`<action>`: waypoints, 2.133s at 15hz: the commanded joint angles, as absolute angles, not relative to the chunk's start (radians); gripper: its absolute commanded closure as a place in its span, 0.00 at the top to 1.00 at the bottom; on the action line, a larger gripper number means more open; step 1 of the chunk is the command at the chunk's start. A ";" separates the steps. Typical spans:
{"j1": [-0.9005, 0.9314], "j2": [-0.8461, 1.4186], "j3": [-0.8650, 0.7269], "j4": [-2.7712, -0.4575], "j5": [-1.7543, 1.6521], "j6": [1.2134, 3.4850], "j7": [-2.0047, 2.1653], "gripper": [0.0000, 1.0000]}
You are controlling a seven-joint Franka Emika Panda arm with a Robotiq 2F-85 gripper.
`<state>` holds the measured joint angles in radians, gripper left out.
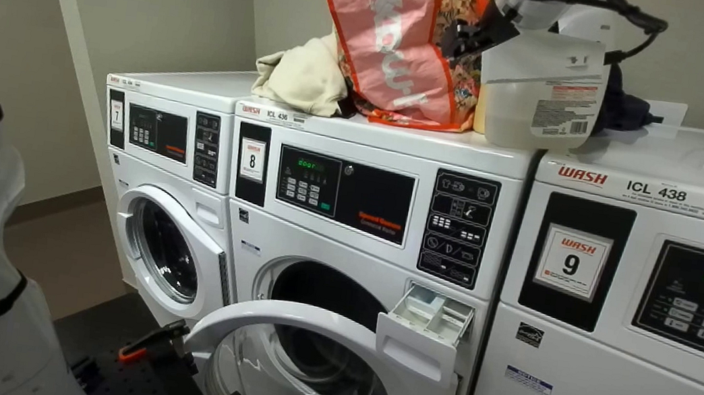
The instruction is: Pour fabric softener into the soap chamber
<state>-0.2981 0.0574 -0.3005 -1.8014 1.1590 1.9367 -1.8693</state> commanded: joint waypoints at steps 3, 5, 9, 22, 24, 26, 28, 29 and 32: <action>-0.307 0.068 -0.296 -1.795 1.192 1.929 -1.876 0.59; -0.311 0.070 -0.298 -1.793 1.198 1.927 -1.872 0.43; -0.316 0.077 -0.301 -1.786 1.207 1.933 -1.851 0.13; -0.322 0.010 -0.310 -1.817 1.177 1.961 -1.753 0.06; -0.326 -0.005 -0.314 -1.825 1.173 1.953 -1.736 0.06; -0.331 -0.025 -0.319 -1.840 1.172 1.946 -1.720 0.06; -0.335 -0.048 -0.323 -1.859 1.171 1.944 -1.705 0.06; -0.336 -0.061 -0.327 -1.868 1.168 1.942 -1.697 0.06; -0.336 -0.120 -0.335 -1.903 1.138 1.948 -1.679 0.06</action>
<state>-0.3349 -0.0134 -0.3328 -1.8554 1.1567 1.9410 -1.6973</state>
